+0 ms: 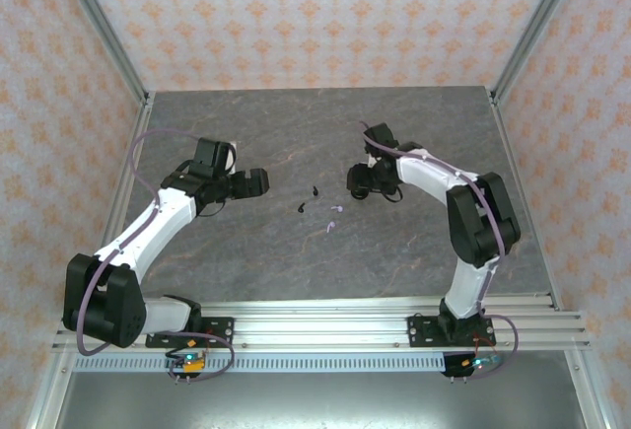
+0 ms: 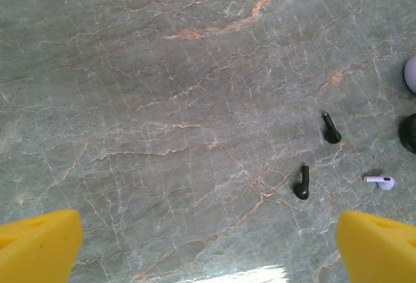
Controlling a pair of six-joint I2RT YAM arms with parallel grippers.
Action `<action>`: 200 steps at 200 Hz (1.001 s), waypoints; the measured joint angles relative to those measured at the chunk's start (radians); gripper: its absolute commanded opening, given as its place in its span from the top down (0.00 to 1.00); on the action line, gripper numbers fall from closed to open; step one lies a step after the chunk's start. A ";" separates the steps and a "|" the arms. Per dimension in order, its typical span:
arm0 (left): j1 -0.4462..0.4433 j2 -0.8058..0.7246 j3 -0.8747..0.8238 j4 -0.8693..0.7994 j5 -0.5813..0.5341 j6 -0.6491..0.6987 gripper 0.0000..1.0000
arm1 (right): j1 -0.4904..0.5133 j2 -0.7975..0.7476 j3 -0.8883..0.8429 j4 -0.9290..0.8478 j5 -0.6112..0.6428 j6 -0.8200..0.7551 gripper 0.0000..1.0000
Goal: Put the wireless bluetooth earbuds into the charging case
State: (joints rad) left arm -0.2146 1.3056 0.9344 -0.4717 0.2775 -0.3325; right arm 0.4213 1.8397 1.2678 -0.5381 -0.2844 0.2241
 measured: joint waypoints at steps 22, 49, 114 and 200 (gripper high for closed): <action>0.000 0.000 0.000 -0.002 0.000 -0.001 0.00 | 0.025 0.041 0.043 -0.028 0.039 0.000 0.27; 0.000 0.000 0.000 -0.008 0.003 0.000 0.00 | 0.046 0.081 0.076 -0.050 0.077 0.001 0.27; 0.000 0.000 0.000 -0.012 0.004 0.000 0.00 | 0.048 0.152 0.120 -0.078 0.090 0.000 0.35; 0.000 -0.005 0.007 -0.026 0.040 -0.001 0.01 | 0.048 0.229 0.232 -0.124 0.058 -0.056 0.45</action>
State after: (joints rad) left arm -0.2146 1.3006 0.9417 -0.4980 0.3176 -0.3336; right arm 0.4690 2.0682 1.4994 -0.6624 -0.2260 0.1677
